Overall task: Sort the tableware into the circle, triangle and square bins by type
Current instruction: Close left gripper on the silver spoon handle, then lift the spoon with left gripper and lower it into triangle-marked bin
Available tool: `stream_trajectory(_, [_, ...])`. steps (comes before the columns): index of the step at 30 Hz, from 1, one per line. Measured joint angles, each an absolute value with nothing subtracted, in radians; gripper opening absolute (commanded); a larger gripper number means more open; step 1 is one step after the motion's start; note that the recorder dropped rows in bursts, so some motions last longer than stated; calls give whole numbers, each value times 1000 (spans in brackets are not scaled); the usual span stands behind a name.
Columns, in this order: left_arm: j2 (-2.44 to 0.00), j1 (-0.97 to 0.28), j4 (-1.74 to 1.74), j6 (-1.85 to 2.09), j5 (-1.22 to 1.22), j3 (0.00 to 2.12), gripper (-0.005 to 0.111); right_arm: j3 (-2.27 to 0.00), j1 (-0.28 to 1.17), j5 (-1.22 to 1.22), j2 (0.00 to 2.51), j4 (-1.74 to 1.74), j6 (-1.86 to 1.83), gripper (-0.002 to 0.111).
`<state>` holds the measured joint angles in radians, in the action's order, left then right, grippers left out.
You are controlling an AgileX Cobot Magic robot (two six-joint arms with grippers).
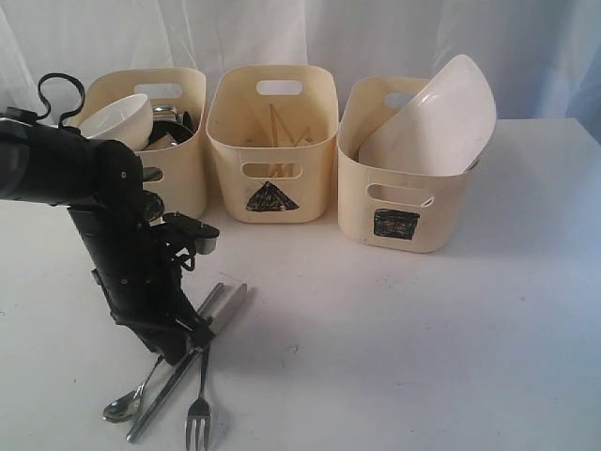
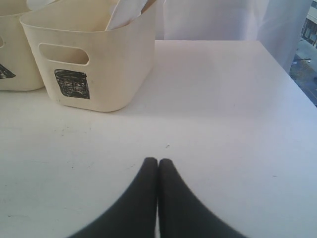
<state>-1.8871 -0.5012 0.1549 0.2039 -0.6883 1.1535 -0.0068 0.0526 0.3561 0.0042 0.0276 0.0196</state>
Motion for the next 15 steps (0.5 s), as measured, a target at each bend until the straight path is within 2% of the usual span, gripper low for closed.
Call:
stream_trajectory(5, [-1889, -497, 132, 193, -686, 1155, 0, -7, 53, 356, 4, 28, 20, 0])
stream_trajectory(15, [-1889, -497, 134, 176, -686, 1155, 0, -7, 53, 356, 4, 28, 20, 0])
